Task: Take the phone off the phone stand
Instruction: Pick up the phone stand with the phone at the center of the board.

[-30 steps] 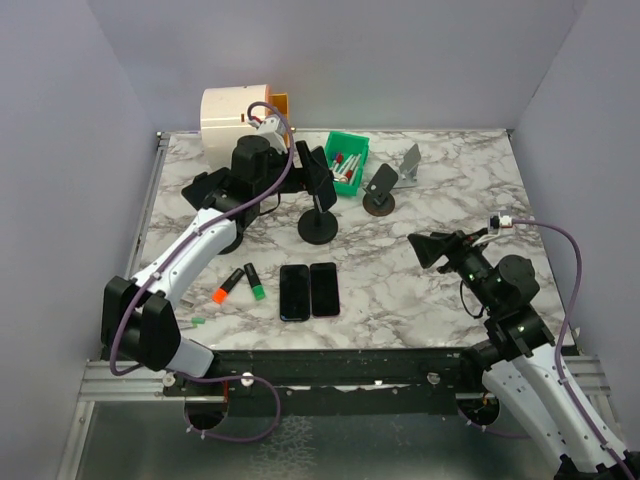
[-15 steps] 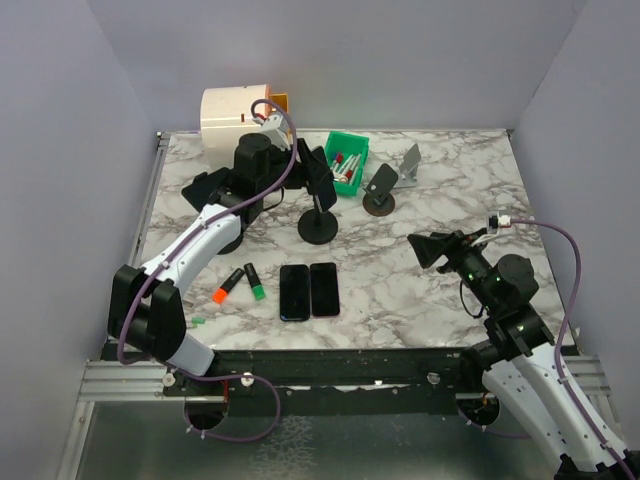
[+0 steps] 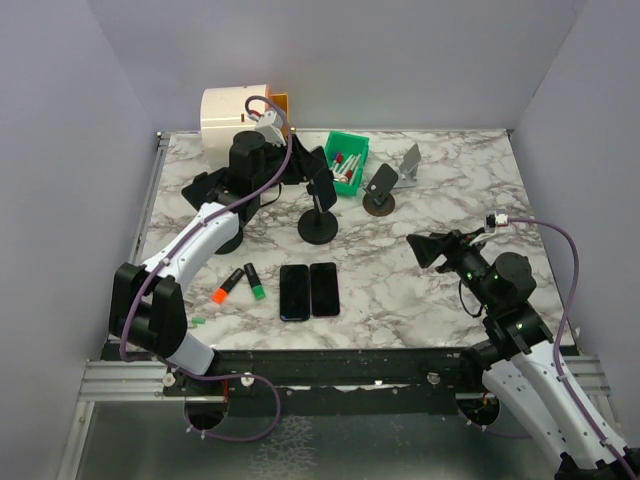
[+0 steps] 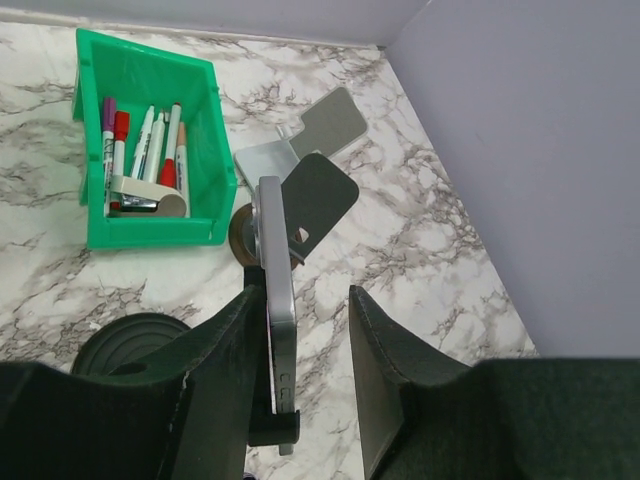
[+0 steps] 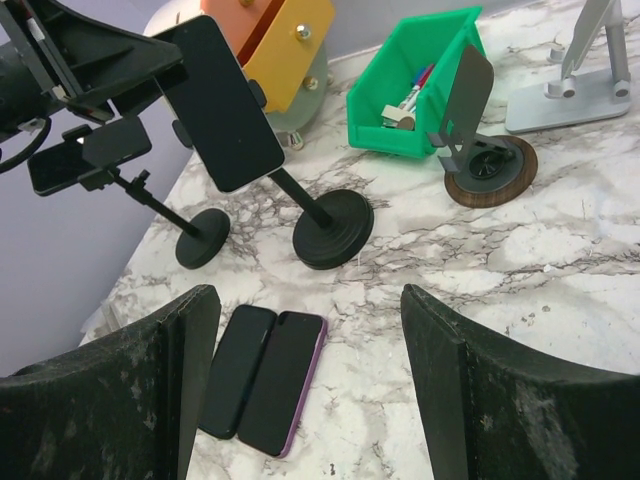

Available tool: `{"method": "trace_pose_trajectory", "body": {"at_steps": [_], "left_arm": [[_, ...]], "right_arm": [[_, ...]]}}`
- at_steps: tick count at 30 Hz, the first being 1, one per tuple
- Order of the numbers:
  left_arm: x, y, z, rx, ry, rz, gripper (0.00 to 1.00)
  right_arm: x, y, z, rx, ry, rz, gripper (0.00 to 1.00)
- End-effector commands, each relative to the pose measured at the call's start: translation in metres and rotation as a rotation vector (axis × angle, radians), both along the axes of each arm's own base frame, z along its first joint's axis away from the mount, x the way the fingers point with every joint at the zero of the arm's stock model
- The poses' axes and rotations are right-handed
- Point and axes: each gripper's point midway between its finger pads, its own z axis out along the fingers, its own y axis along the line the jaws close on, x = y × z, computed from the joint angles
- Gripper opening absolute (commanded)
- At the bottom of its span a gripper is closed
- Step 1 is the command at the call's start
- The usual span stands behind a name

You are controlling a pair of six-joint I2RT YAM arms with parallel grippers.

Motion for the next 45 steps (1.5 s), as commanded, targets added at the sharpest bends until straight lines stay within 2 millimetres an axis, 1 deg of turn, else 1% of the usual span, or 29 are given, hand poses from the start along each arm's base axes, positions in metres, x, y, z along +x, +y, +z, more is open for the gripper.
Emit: {"method": "trace_pose_trajectory", "body": {"at_steps": [1, 9, 26, 31, 37, 40, 45], "left_arm": [[0.003, -0.003, -0.009, -0.016, 0.020, -0.020, 0.41], [0.004, -0.002, -0.017, -0.005, 0.041, -0.009, 0.39], [0.005, -0.001, -0.015, 0.003, 0.030, -0.002, 0.19], [0.004, 0.000, -0.009, 0.000, 0.017, -0.002, 0.13], [0.003, -0.001, 0.001, -0.008, -0.004, -0.012, 0.00], [0.001, -0.002, 0.005, -0.015, -0.009, -0.017, 0.00], [-0.001, -0.002, 0.020, -0.035, -0.032, -0.020, 0.00]], "right_arm": [[0.001, -0.003, -0.010, -0.024, 0.022, -0.013, 0.77], [0.002, -0.004, -0.013, -0.028, 0.026, -0.018, 0.77], [-0.001, -0.007, -0.016, -0.037, 0.033, -0.028, 0.77], [-0.001, -0.008, -0.017, -0.042, 0.034, -0.029, 0.77], [-0.003, -0.009, -0.016, -0.047, 0.035, -0.035, 0.77], [-0.003, -0.010, -0.015, -0.047, 0.034, -0.037, 0.77], [-0.004, -0.012, -0.012, -0.051, 0.028, -0.043, 0.77]]}}
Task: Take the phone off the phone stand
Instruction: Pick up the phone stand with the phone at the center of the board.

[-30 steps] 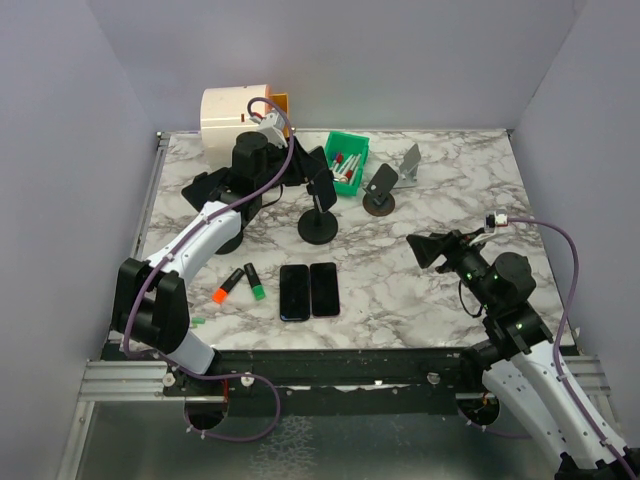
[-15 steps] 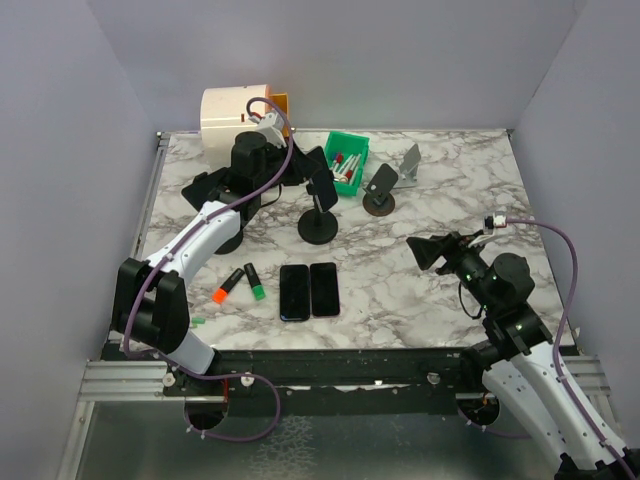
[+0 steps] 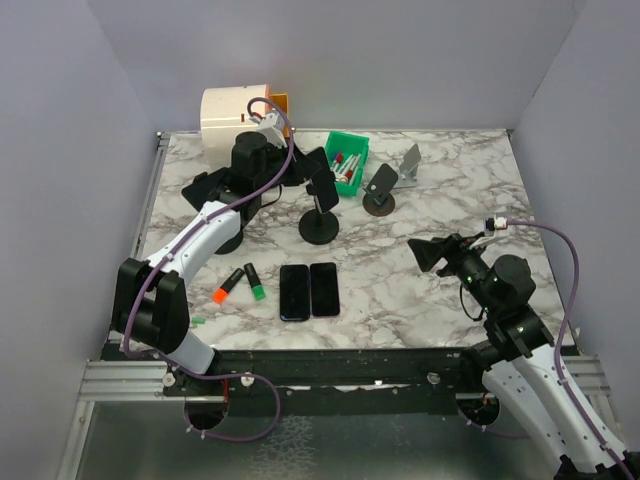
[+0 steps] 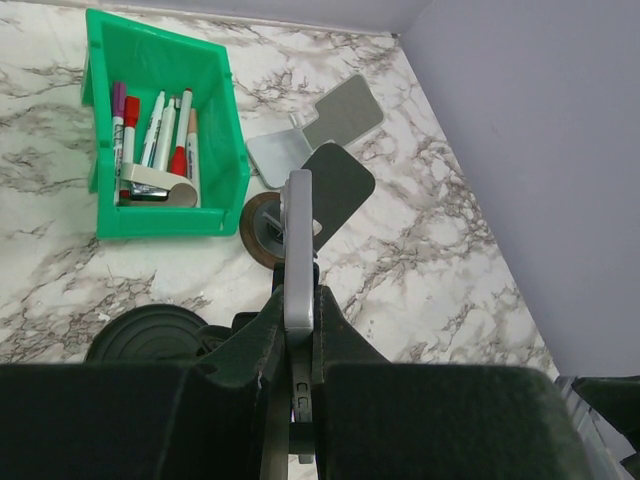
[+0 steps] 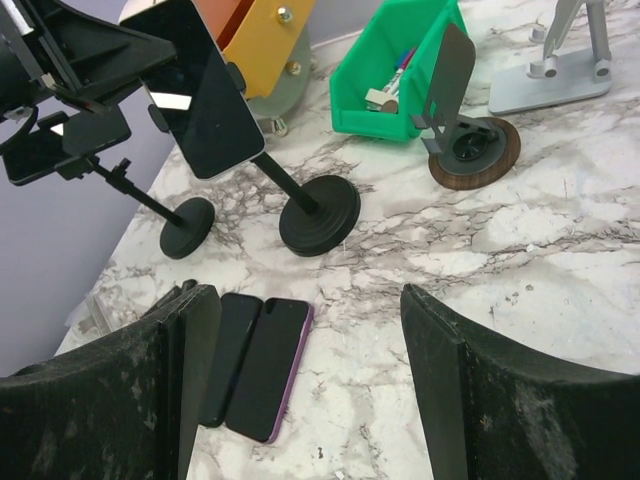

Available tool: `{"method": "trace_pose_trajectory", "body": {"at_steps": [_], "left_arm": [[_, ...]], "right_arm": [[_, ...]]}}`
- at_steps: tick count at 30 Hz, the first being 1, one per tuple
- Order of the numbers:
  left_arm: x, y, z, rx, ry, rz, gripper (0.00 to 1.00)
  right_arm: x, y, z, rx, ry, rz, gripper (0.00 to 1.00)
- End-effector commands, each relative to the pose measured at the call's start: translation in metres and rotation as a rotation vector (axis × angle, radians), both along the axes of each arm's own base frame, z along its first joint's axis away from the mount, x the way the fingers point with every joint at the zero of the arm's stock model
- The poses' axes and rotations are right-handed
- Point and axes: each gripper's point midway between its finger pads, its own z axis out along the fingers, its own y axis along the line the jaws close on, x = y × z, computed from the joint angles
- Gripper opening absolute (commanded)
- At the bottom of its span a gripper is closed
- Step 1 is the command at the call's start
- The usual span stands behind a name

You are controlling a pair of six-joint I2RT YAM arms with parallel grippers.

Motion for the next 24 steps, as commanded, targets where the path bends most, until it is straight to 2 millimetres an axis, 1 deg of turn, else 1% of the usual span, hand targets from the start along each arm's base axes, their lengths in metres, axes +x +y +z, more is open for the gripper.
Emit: {"method": "trace_pose_trajectory", "body": {"at_steps": [1, 7, 15, 20, 24], "left_arm": [[-0.007, -0.001, 0.038, -0.049, -0.071, -0.019, 0.00], [-0.015, 0.001, 0.060, -0.077, -0.117, -0.020, 0.00], [-0.034, 0.001, 0.100, -0.132, -0.177, -0.041, 0.00], [-0.050, -0.007, 0.123, -0.170, -0.206, -0.079, 0.00], [-0.067, -0.022, 0.136, -0.189, -0.226, -0.134, 0.00]], "right_arm": [[-0.001, -0.008, 0.000, -0.029, -0.001, -0.030, 0.77], [-0.003, -0.009, 0.006, -0.034, -0.006, -0.032, 0.77], [-0.007, -0.016, 0.017, -0.051, -0.029, -0.054, 0.77], [-0.009, -0.022, 0.029, -0.066, -0.057, -0.073, 0.77], [-0.012, -0.027, 0.042, -0.087, -0.089, -0.086, 0.77]]}}
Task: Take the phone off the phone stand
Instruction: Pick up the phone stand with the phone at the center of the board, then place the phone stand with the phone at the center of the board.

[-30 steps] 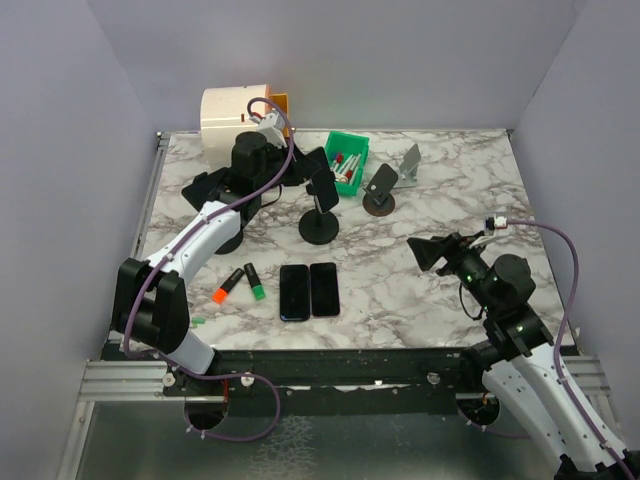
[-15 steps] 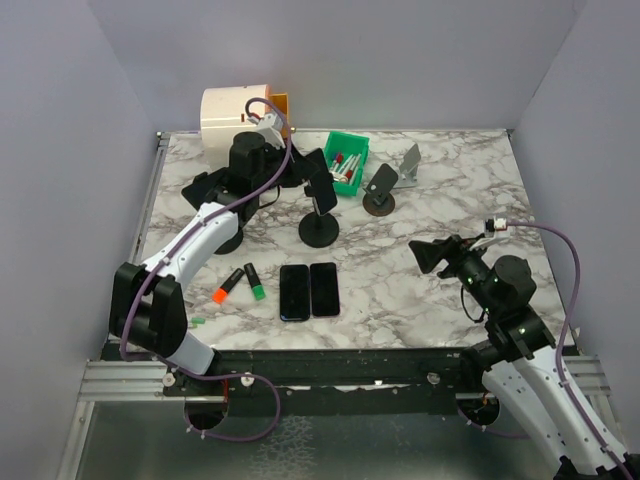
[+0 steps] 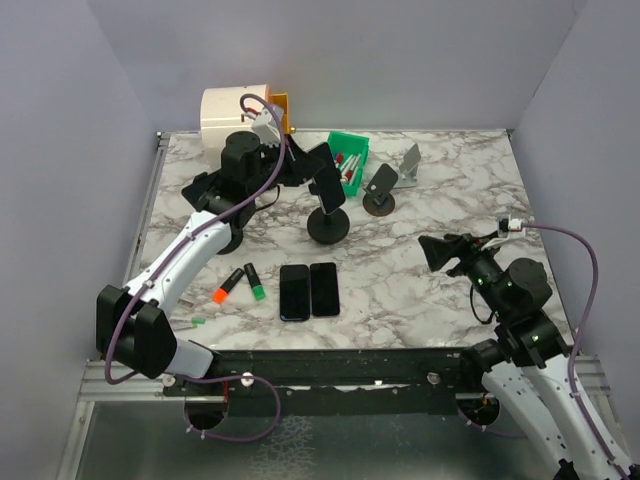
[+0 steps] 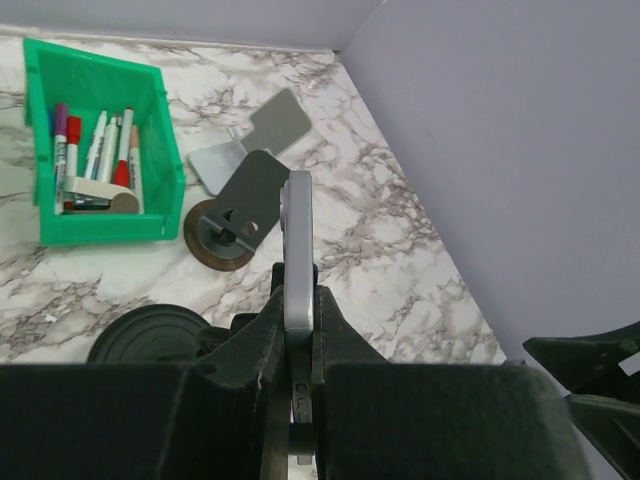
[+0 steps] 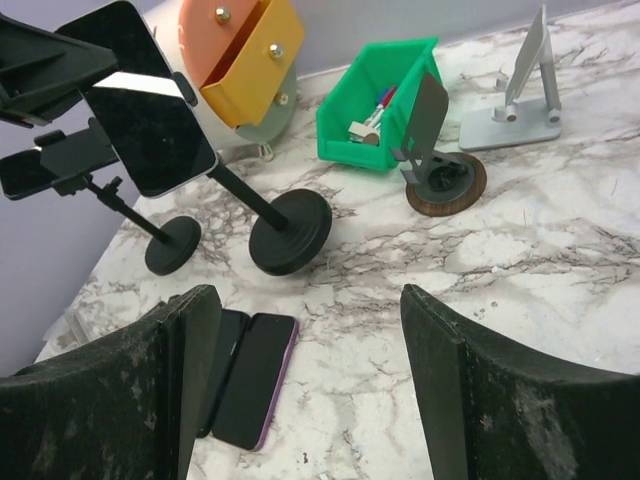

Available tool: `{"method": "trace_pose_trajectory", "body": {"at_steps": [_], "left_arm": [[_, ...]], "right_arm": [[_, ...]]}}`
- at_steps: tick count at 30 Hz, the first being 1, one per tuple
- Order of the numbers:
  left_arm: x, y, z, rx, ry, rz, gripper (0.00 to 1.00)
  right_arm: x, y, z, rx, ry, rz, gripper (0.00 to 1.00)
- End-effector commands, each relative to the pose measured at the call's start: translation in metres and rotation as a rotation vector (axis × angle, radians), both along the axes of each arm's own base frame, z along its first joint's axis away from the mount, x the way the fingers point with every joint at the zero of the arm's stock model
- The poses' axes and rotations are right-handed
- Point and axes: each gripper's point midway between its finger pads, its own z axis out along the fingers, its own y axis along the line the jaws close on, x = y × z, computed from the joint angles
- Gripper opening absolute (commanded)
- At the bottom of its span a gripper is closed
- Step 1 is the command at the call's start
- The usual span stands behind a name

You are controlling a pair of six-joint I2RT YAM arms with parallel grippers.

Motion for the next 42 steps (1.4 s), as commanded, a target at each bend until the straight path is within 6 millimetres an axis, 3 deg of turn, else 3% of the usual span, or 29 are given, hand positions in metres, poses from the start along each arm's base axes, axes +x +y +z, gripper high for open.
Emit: {"method": "trace_pose_trajectory", "body": {"at_steps": [1, 6, 13, 20, 33, 42], "left_arm": [[-0.038, -0.026, 0.088, -0.132, -0.184, -0.125, 0.00], [-0.067, -0.059, 0.085, -0.116, -0.192, -0.240, 0.00], [-0.090, -0.089, 0.054, -0.041, -0.171, -0.380, 0.00], [-0.103, -0.110, 0.021, 0.002, -0.148, -0.535, 0.00], [-0.116, -0.131, -0.007, -0.007, -0.140, -0.656, 0.00], [-0.116, -0.134, -0.036, -0.012, -0.079, -0.660, 0.00]], "right_arm": [[-0.005, -0.012, 0.021, -0.047, -0.046, -0.038, 0.77], [-0.007, -0.027, 0.044, -0.105, -0.098, -0.095, 0.77], [-0.014, -0.037, 0.064, -0.152, -0.143, -0.124, 0.77], [-0.016, -0.036, 0.055, -0.152, -0.137, -0.117, 0.77], [-0.016, -0.025, 0.035, -0.115, -0.100, -0.067, 0.77], [-0.017, -0.022, 0.033, -0.100, -0.096, -0.054, 0.77]]}}
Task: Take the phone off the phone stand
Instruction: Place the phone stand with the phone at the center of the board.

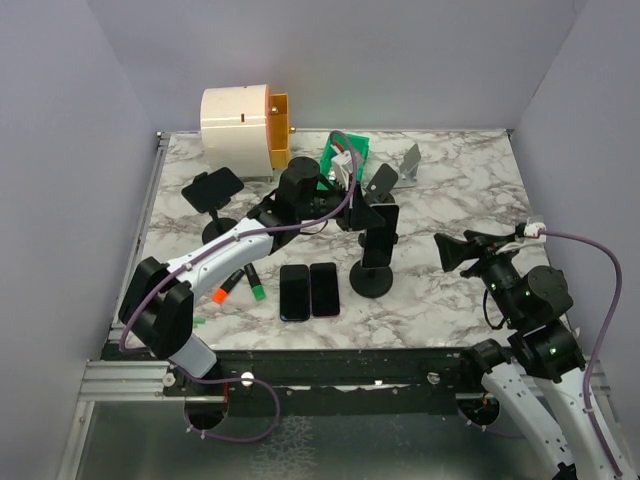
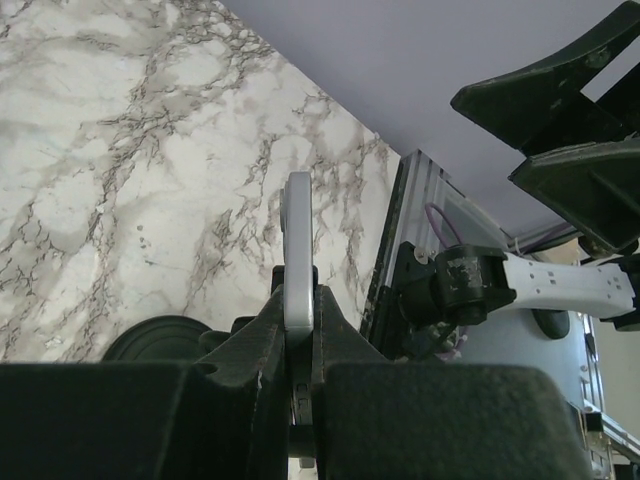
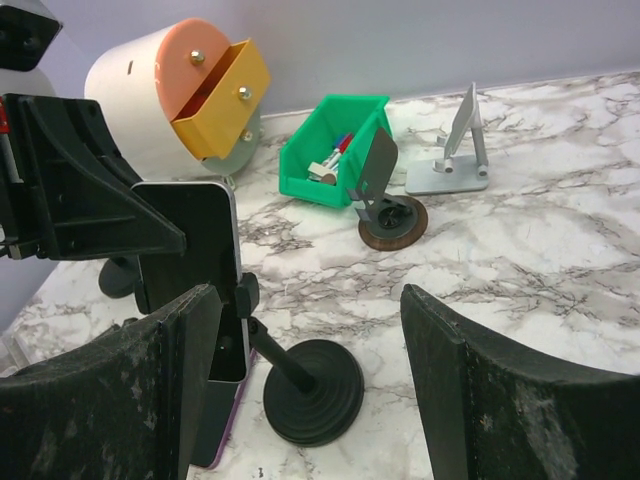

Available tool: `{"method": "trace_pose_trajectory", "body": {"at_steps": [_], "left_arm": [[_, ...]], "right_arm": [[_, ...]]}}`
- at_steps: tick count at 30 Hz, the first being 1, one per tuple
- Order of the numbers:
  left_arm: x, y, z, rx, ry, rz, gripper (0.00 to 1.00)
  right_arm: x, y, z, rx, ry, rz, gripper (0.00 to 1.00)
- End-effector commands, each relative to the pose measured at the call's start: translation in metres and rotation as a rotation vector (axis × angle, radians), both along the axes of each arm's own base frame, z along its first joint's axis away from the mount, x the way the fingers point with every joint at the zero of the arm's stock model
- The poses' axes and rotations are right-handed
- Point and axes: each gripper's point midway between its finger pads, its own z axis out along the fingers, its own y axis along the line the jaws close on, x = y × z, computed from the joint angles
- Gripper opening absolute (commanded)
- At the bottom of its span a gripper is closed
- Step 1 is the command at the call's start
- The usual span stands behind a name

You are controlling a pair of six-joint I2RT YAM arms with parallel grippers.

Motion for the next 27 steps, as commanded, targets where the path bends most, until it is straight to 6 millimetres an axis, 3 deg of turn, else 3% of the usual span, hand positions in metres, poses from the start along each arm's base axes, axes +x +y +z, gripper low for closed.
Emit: {"method": "trace_pose_trajectory", "body": {"at_steps": [1, 5, 10, 15, 23, 27], "left_arm": [[-0.003, -0.008, 0.007, -0.060, -0.026, -0.038, 0.00], [-0.003, -0.009, 0.002, -0.054, -0.012, -0.035, 0.02], [-0.003, -0.010, 0.006, -0.062, -0.009, -0.036, 0.34], [-0.004, -0.009, 0.012, -0.070, -0.017, -0.028, 0.44], [-0.004, -0.004, 0.020, -0.074, -0.045, -0.006, 0.46], [-0.003, -0.001, 0.016, -0.069, -0.054, 0.014, 0.30]], "right_arm": [[-0.004, 0.005, -0.004, 0.010, 0.007, 0.031, 0.77], [-0.005, 0.004, -0.004, 0.011, 0.005, 0.029, 0.77], [-0.005, 0.005, -0.003, 0.006, 0.004, 0.033, 0.77], [-0.006, 0.005, -0.002, 0.002, 0.002, 0.035, 0.77], [-0.005, 0.005, 0.002, -0.004, 0.003, 0.035, 0.77], [-0.005, 0.008, 0.002, 0.010, 0.007, 0.048, 0.77]]}}
